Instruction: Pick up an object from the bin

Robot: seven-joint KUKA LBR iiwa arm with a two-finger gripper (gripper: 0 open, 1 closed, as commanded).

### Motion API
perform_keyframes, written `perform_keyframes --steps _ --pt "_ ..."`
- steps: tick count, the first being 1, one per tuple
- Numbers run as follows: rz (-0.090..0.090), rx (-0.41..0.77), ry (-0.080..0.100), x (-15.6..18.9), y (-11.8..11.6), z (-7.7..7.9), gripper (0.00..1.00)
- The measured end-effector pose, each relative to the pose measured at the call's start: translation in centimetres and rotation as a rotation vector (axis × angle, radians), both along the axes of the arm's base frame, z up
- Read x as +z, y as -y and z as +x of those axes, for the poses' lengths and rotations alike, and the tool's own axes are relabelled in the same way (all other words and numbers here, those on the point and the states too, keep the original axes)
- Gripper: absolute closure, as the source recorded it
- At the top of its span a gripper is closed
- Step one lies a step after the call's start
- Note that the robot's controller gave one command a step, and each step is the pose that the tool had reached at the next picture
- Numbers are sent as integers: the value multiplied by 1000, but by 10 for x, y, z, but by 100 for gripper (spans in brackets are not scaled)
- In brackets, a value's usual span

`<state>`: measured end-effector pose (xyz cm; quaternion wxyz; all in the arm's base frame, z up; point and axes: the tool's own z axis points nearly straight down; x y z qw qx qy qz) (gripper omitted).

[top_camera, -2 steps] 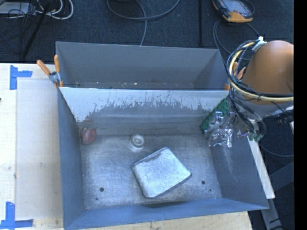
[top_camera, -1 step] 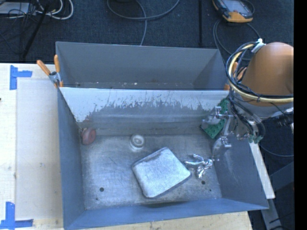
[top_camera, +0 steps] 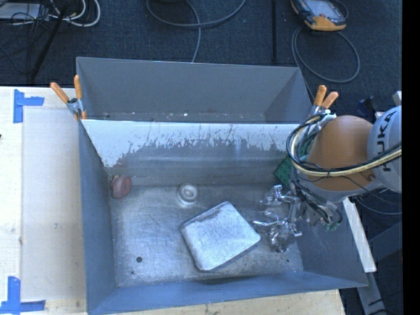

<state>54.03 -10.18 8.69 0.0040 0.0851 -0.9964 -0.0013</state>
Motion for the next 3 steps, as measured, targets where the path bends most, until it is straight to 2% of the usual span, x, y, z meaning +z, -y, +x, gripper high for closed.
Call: perform_keyframes --steps 1,2,3 --pt "0 -2 6 5 0 2 100" --pt "-3 265 15 111 43 14 100" --pt "-2 584 17 257 52 48 100"
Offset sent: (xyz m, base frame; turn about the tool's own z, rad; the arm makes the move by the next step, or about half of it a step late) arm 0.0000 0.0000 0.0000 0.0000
